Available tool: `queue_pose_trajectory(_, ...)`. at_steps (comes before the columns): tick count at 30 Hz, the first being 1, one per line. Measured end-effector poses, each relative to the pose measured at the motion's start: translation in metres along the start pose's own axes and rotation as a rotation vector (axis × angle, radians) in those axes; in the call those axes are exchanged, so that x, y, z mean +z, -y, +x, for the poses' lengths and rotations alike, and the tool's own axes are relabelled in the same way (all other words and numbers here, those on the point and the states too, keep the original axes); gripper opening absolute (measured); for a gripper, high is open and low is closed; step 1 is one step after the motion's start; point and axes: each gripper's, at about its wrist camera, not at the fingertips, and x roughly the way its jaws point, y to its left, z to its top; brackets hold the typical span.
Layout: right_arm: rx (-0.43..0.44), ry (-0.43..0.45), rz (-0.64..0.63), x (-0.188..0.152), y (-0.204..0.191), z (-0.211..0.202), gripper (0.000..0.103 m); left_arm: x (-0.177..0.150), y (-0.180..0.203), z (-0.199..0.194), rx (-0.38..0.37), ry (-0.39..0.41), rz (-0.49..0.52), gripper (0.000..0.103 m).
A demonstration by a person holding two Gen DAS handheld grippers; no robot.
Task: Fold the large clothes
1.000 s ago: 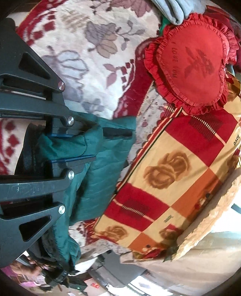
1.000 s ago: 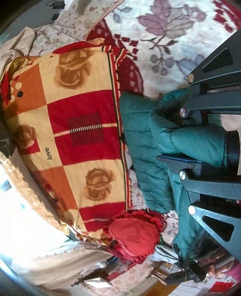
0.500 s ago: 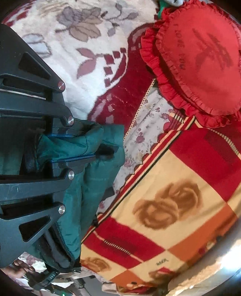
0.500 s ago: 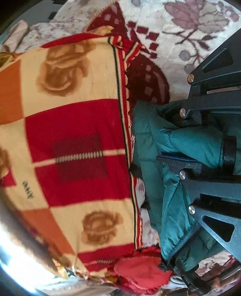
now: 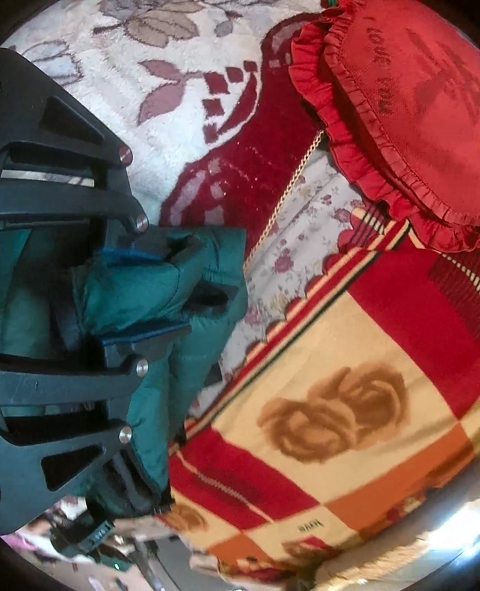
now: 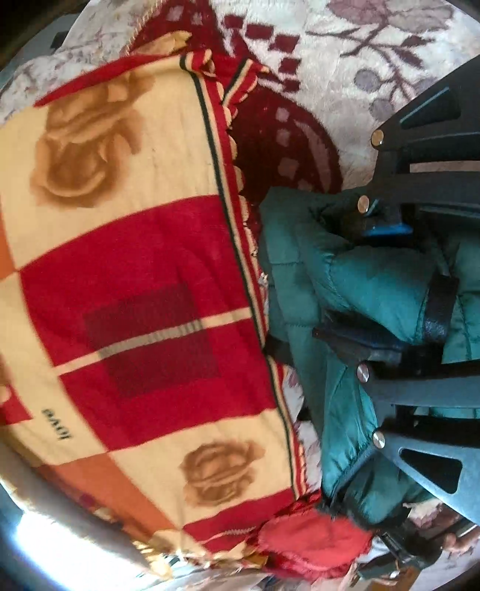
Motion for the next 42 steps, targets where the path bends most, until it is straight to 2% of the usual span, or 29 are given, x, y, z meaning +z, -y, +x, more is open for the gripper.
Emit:
queue_pose_trajectory(1,0.003,0.010,-0.008,0.000,-0.003,-0.008,0.042,0.001,0.001,-0.005,-0.011,0.001,-0.004,0.038)
queue_pose_trajectory(3,0.003,0.030,-0.040,-0.003,-0.011,-0.021,0.053,0.001,0.007,-0.017,-0.030,0.017,0.008,0.050)
queue_pose_trajectory(4,-0.002,0.043,-0.051,-0.004,-0.016,-0.026,0.058,0.000,0.009,-0.022,-0.029,0.033,0.016,0.066)
queue_pose_trajectory(5,-0.022,0.076,-0.065,-0.004,-0.021,-0.036,0.069,-0.001,0.013,-0.031,-0.011,0.075,0.030,0.076)
queue_pose_trajectory(6,-0.033,0.103,-0.072,-0.004,-0.023,-0.042,0.074,-0.002,0.015,-0.040,-0.002,0.123,0.039,0.079)
queue_pose_trajectory(8,-0.037,0.150,-0.082,-0.003,-0.030,-0.056,0.074,-0.003,0.019,-0.048,0.006,0.157,0.058,0.079)
queue_pose_trajectory(10,-0.011,0.141,-0.097,-0.002,-0.038,-0.058,0.074,-0.003,0.023,-0.047,0.017,0.148,0.082,0.079)
queue_pose_trajectory(12,0.013,0.093,-0.163,-0.005,-0.058,-0.048,0.074,-0.007,0.030,-0.043,0.029,0.145,0.108,0.079)
queue_pose_trajectory(15,0.005,0.042,-0.287,-0.013,-0.091,-0.029,0.074,-0.014,0.042,-0.030,0.073,0.149,0.158,0.079)
queue_pose_trajectory(20,-0.045,-0.046,-0.444,-0.022,-0.133,0.028,0.074,-0.027,0.049,0.020,0.216,0.082,0.220,0.079)
queue_pose_trajectory(21,-0.059,-0.052,-0.453,-0.022,-0.133,0.037,0.074,-0.028,0.047,0.031,0.257,0.070,0.227,0.079)
queue_pose_trajectory(23,-0.103,-0.059,-0.463,-0.019,-0.133,0.059,0.074,-0.030,0.041,0.044,0.287,0.056,0.231,0.080)
queue_pose_trajectory(28,-0.140,-0.100,-0.420,-0.019,-0.115,0.096,0.075,-0.030,0.030,0.061,0.299,0.044,0.235,0.086)
queue_pose_trajectory(32,-0.170,-0.083,-0.442,-0.027,-0.113,0.108,0.079,-0.031,0.022,0.071,0.301,0.031,0.213,0.092)
queue_pose_trajectory(35,-0.184,-0.111,-0.442,-0.025,-0.113,0.115,0.081,-0.030,0.021,0.076,0.308,0.018,0.207,0.093)
queue_pose_trajectory(37,-0.185,-0.123,-0.435,-0.022,-0.115,0.111,0.080,-0.029,0.022,0.077,0.313,0.014,0.207,0.093)
queue_pose_trajectory(42,-0.132,-0.027,-0.392,-0.023,-0.115,0.063,0.080,-0.027,0.024,0.072,0.327,-0.003,0.223,0.093)
